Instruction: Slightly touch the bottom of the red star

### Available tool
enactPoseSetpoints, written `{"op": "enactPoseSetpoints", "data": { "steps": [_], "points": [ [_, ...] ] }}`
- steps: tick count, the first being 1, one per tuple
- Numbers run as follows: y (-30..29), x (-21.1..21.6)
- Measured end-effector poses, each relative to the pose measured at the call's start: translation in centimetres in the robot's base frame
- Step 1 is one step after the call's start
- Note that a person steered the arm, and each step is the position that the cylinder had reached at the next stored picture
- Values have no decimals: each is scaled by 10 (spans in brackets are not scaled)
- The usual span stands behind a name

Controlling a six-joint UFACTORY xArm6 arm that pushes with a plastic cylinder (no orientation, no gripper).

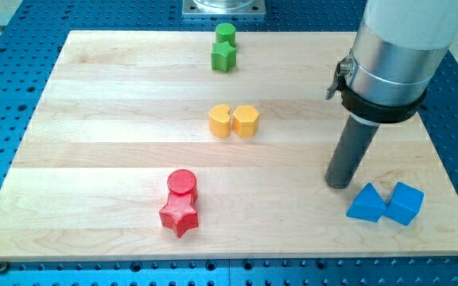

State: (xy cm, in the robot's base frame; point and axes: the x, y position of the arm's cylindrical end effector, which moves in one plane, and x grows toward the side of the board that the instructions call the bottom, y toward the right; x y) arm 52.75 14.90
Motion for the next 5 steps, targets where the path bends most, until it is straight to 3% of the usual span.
{"op": "enactPoseSetpoints", "data": {
  "steps": [5],
  "points": [
    [-1, -16]
  ]
}}
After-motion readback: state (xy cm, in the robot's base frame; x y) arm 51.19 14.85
